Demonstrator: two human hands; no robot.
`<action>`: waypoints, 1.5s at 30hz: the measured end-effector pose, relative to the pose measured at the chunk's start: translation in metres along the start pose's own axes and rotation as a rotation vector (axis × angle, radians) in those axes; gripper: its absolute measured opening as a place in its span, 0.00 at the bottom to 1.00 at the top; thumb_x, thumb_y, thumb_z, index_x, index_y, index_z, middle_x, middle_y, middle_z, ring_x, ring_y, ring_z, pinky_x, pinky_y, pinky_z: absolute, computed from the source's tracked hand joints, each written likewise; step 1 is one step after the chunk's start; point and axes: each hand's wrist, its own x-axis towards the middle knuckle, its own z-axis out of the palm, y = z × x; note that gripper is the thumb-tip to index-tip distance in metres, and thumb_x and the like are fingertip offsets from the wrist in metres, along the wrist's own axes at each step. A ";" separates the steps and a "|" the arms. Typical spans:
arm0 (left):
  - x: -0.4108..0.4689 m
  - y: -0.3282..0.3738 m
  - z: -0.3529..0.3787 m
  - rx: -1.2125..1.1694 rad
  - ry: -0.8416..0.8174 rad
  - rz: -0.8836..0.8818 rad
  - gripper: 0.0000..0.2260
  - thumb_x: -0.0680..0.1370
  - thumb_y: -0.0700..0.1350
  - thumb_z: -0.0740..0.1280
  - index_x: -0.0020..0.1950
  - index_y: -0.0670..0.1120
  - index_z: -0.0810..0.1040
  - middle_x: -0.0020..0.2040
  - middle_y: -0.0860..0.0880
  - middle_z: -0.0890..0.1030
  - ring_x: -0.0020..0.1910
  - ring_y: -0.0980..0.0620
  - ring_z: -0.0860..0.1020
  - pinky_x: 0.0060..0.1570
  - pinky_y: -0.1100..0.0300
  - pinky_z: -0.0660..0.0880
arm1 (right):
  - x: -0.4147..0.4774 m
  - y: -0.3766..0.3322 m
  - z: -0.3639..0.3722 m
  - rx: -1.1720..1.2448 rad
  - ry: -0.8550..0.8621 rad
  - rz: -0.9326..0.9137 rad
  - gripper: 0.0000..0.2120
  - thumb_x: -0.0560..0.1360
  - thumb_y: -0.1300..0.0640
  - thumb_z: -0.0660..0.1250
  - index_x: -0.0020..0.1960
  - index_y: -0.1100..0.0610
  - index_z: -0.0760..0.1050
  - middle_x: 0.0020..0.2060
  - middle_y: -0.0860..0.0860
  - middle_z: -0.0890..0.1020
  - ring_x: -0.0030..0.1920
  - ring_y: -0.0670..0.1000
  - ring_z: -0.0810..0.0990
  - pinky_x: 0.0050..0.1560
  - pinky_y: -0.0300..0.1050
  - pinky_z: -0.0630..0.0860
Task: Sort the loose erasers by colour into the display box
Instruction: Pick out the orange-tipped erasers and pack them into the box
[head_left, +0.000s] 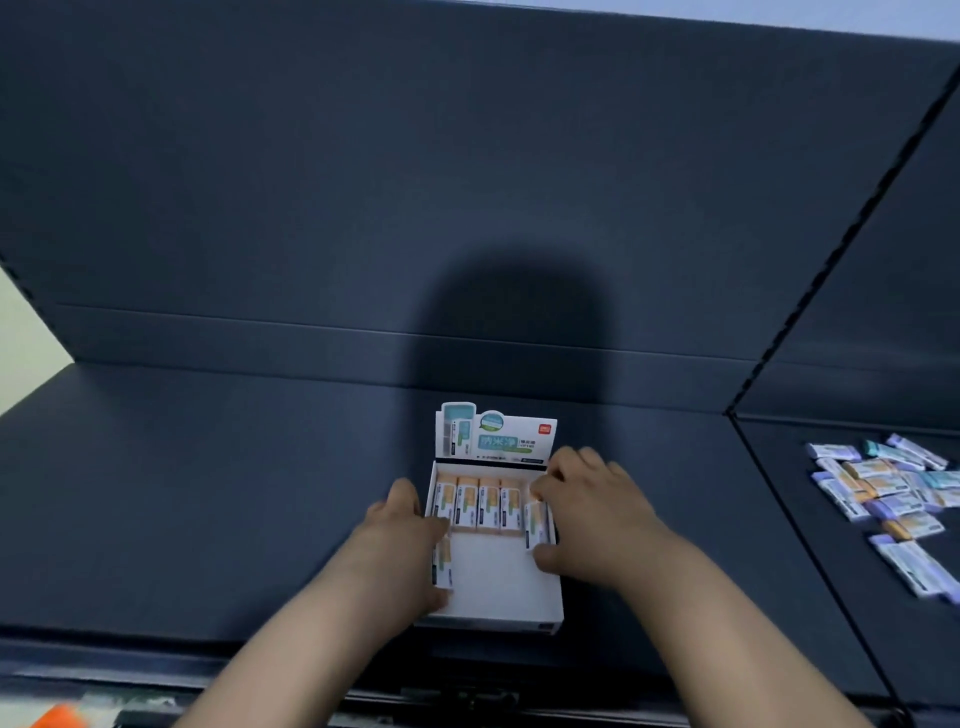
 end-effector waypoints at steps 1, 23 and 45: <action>0.000 0.001 0.000 0.005 -0.021 -0.004 0.15 0.72 0.51 0.69 0.58 0.51 0.75 0.56 0.49 0.63 0.54 0.50 0.69 0.54 0.61 0.71 | 0.002 -0.003 0.001 -0.008 -0.012 0.017 0.24 0.69 0.45 0.65 0.63 0.51 0.69 0.57 0.50 0.67 0.59 0.52 0.64 0.59 0.46 0.64; 0.004 0.007 0.009 0.077 0.011 -0.040 0.13 0.78 0.43 0.62 0.61 0.46 0.74 0.59 0.46 0.70 0.55 0.49 0.75 0.50 0.61 0.71 | 0.008 -0.014 0.026 -0.016 -0.007 0.159 0.18 0.74 0.59 0.57 0.64 0.57 0.68 0.57 0.54 0.69 0.57 0.55 0.67 0.55 0.48 0.66; 0.004 0.021 -0.010 0.136 0.360 0.204 0.18 0.80 0.53 0.56 0.69 0.50 0.68 0.61 0.51 0.68 0.60 0.51 0.67 0.55 0.59 0.70 | -0.038 -0.007 0.003 0.338 0.325 0.390 0.20 0.76 0.44 0.61 0.66 0.49 0.69 0.57 0.49 0.77 0.59 0.52 0.74 0.56 0.46 0.71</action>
